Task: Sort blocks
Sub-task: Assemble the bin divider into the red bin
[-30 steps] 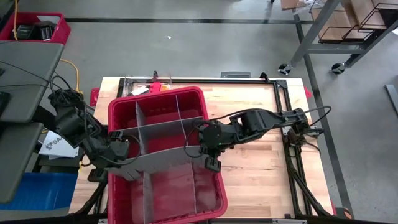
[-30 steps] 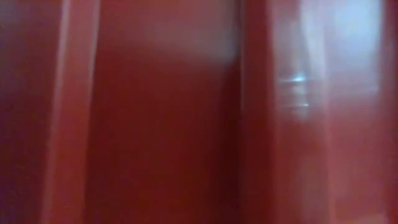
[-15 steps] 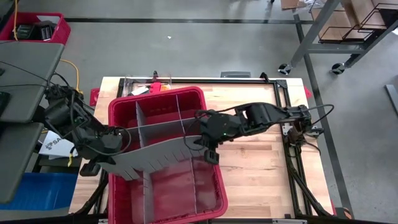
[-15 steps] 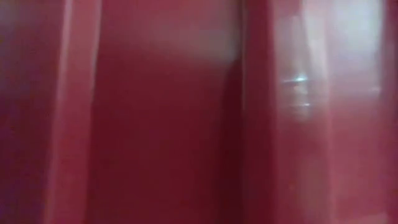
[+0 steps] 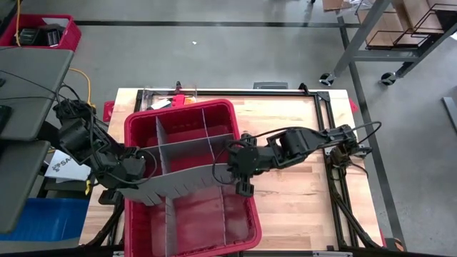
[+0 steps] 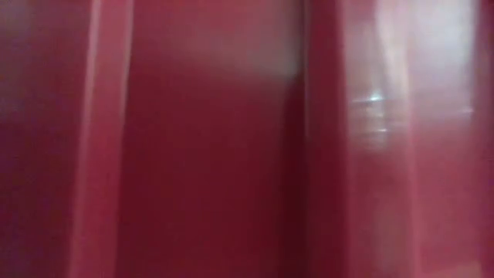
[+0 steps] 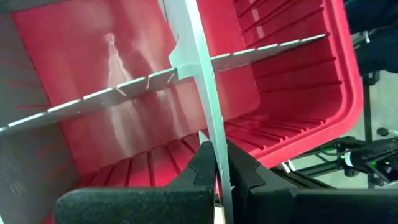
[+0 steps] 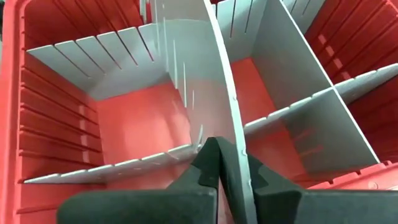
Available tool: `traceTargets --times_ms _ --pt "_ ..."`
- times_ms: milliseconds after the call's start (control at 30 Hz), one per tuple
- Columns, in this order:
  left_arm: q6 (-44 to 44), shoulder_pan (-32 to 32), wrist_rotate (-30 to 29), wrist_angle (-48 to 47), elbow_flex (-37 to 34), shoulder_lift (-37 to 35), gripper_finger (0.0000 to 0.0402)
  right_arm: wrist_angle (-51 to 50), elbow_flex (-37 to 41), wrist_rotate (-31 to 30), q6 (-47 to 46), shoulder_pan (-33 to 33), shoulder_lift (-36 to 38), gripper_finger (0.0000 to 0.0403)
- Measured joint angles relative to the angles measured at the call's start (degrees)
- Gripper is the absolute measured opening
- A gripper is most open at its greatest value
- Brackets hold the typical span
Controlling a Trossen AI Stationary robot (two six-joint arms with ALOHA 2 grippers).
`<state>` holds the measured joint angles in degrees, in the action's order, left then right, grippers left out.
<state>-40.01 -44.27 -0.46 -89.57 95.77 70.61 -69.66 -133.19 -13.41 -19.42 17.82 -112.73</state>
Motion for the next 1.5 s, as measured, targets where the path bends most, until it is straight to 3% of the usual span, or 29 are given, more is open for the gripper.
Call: traceTargets --times_ms 267,500,967,1500 --pt "-0.26 0.02 -0.46 -0.08 -0.26 0.02 0.0001 -1.64 -0.01 -1.40 -0.18 0.07 -0.02 0.0000" --pt "-0.22 0.07 -3.31 -0.18 -0.33 -0.08 0.0001 -3.84 -0.02 -6.44 -0.31 2.18 0.02 0.0000" --pt "-0.69 -0.04 -2.22 -0.83 -0.37 -0.61 0.0001 0.63 -1.74 -5.91 9.36 2.69 0.12 0.0000" --pt "-1.76 0.02 -0.99 -0.61 -0.38 -0.48 0.0001 1.99 0.06 -3.12 4.04 2.45 1.03 0.0000"
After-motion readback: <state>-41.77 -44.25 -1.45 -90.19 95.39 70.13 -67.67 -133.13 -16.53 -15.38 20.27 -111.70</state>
